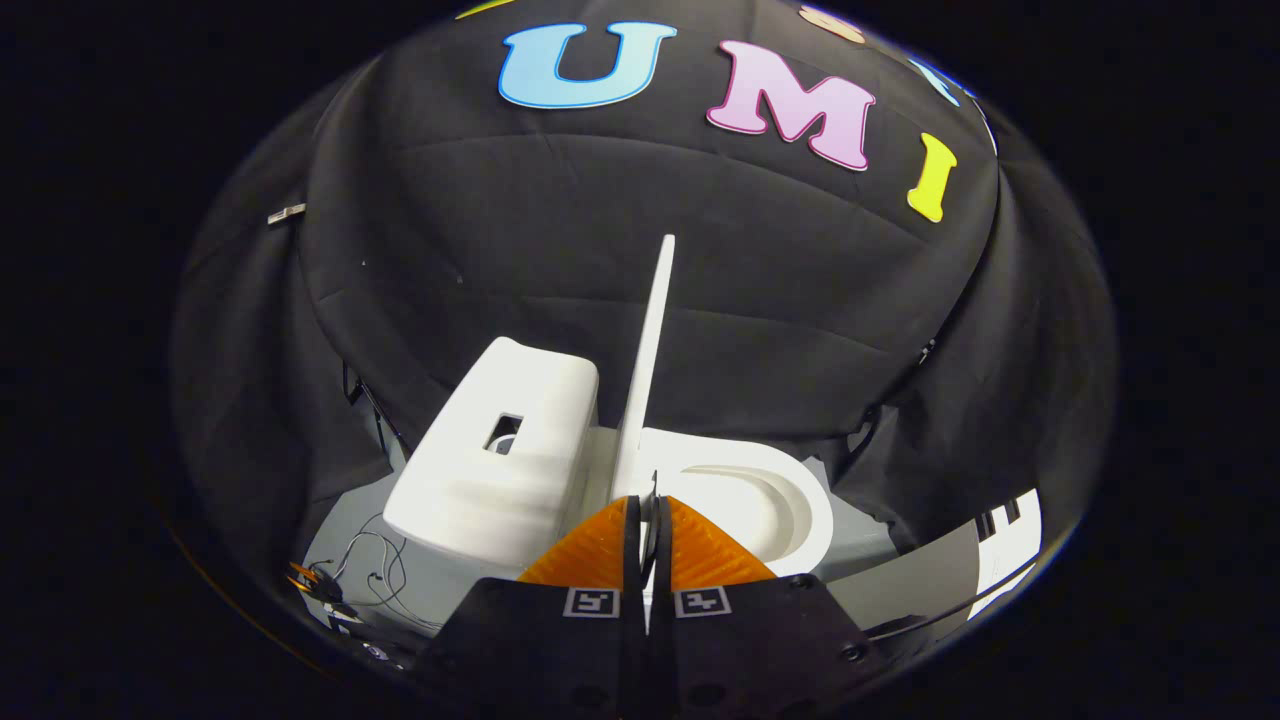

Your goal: Open the toilet lid.

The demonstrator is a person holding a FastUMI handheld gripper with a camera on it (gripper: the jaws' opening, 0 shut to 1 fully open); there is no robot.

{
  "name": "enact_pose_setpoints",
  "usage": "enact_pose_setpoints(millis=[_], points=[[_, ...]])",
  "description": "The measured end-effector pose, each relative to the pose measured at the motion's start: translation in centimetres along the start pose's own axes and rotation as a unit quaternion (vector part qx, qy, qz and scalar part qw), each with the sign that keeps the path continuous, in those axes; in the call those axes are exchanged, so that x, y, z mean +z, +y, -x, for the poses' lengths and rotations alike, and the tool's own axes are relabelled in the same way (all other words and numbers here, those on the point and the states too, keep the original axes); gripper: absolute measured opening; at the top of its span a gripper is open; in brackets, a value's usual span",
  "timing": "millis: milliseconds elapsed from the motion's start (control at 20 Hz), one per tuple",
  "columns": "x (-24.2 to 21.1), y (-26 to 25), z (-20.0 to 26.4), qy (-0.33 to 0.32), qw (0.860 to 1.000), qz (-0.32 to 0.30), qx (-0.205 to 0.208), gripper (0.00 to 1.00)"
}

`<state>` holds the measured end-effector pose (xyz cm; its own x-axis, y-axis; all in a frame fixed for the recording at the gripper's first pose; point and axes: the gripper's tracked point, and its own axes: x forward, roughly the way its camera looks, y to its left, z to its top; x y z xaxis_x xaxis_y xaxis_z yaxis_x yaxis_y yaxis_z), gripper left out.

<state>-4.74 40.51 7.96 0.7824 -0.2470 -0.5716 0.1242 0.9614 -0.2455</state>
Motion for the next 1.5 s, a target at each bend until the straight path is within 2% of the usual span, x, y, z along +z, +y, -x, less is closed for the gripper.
enact_pose_setpoints(millis=[600,750,850,950,1100,1500], points=[[0.6,3.7,0.1,-0.014,1.000,0.016,-0.014,0.05],[0.7,4.6,-0.1,-0.011,1.000,0.010,0.000,0.07],[0.7,4.9,-0.3,-0.010,1.000,0.022,0.011,0.12],[0.2,5.1,-0.4,-0.002,0.999,0.025,0.025,0.26],[0.8,5.2,-0.5,-0.003,0.999,0.026,0.046,1.00],[3.9,4.3,1.9,-0.040,0.996,0.019,0.077,0.99]])
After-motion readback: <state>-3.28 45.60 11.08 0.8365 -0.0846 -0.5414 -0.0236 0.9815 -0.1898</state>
